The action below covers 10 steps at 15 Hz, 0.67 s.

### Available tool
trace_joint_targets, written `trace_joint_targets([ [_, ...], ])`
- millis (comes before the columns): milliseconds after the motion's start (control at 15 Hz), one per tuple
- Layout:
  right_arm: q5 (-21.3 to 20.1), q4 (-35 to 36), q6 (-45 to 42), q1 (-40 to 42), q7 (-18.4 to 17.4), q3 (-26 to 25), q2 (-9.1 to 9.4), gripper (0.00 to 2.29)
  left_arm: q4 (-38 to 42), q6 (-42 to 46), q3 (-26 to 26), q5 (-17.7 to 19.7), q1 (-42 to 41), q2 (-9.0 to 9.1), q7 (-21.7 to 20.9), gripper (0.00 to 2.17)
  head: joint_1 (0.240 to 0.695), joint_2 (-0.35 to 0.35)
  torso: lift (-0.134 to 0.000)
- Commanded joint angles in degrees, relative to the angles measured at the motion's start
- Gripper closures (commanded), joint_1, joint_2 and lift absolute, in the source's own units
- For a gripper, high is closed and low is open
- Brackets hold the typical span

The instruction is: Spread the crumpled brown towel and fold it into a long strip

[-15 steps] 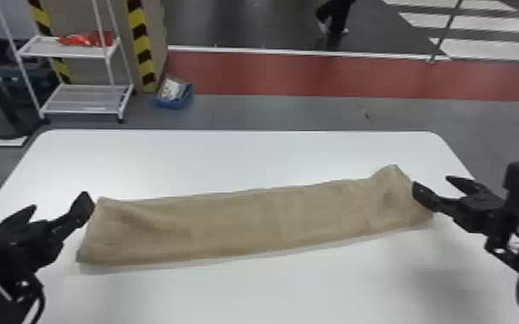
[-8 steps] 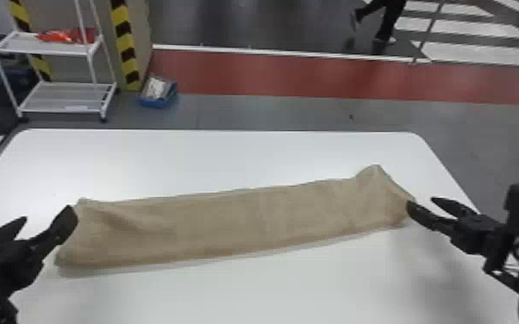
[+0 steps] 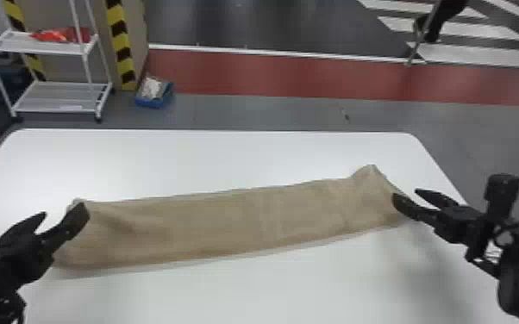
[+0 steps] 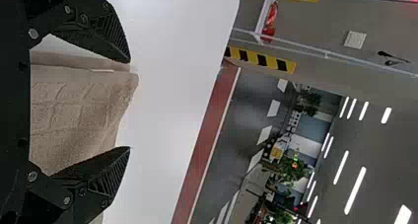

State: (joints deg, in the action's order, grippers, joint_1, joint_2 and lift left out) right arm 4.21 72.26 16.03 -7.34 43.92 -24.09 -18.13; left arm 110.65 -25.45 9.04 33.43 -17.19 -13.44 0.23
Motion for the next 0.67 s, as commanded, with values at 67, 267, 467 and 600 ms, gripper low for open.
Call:
trace_joint_targets([
  [67,-0.61,-1.68,-0.77,-1.27,-0.15,1.06,0.11,0.35,-1.32,-2.98,-1.05,-0.47,0.85,0.0,-0.41,0.33,0.695,-0.145,-0.124],
  [267,-2.1,-2.12,-0.77,-1.45,0.73,1.06,0.11,0.6,-1.4,-4.57,-1.31,-1.0,0.85,-0.09,-1.37,0.33,0.695,-0.15,-0.124],
  [467,-2.63,-2.21,-0.6,-1.45,1.69,1.06,-0.07,0.93,-0.79,-7.03,-2.1,-1.09,0.49,0.0,-3.57,0.33,0.695,-0.158,-0.124],
  [600,-2.46,-2.12,0.11,-1.09,3.19,0.36,-0.16,1.18,-0.88,-7.91,-4.21,-1.7,0.58,0.0,-3.75,0.34,0.695,-0.174,-0.124],
])
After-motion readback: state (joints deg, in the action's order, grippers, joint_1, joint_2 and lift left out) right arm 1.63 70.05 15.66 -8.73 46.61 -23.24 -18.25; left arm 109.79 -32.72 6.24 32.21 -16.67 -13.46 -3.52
